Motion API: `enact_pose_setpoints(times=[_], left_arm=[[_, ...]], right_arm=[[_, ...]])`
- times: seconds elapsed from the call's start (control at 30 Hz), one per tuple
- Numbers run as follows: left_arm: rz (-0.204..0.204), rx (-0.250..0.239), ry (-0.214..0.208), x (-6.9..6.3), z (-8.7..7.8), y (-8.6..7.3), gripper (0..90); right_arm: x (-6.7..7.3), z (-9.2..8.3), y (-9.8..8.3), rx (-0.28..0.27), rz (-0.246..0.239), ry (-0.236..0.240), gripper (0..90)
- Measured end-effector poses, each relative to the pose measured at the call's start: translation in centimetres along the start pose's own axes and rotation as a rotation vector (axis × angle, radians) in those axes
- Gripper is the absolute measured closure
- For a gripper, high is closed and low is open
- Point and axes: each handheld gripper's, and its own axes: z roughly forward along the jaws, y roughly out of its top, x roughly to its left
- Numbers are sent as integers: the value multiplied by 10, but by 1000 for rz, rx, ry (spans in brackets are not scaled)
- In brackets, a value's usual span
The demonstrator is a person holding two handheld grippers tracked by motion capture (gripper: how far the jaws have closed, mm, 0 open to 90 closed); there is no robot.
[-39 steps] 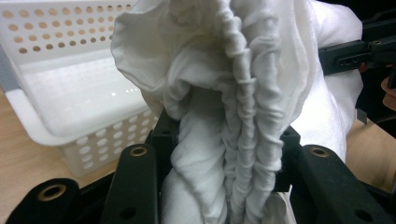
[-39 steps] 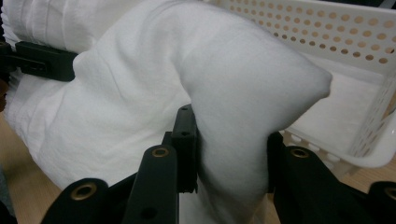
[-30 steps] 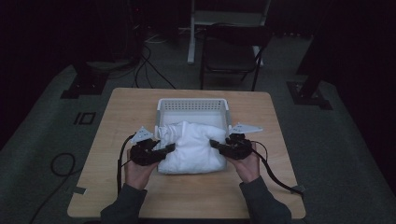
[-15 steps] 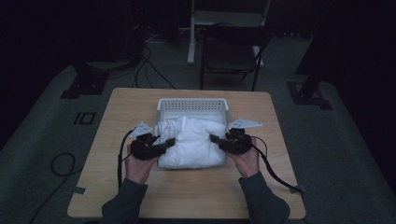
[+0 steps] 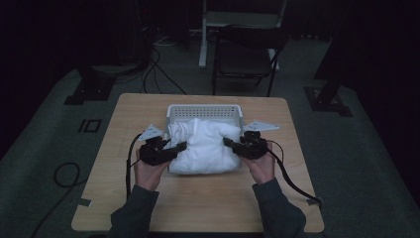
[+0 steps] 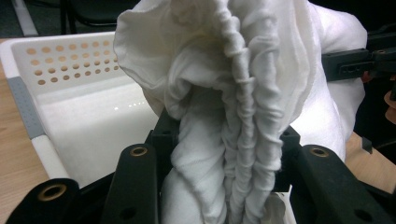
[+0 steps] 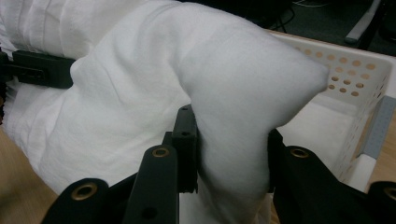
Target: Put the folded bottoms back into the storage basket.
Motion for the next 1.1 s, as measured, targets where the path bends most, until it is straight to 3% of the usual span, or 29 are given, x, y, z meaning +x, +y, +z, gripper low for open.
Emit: enact_pose_setpoints(times=[1.1], left_arm=[[-22, -6, 9, 15, 11, 19, 576]], right_arm=[[-6, 10, 20, -10, 18, -31, 698]])
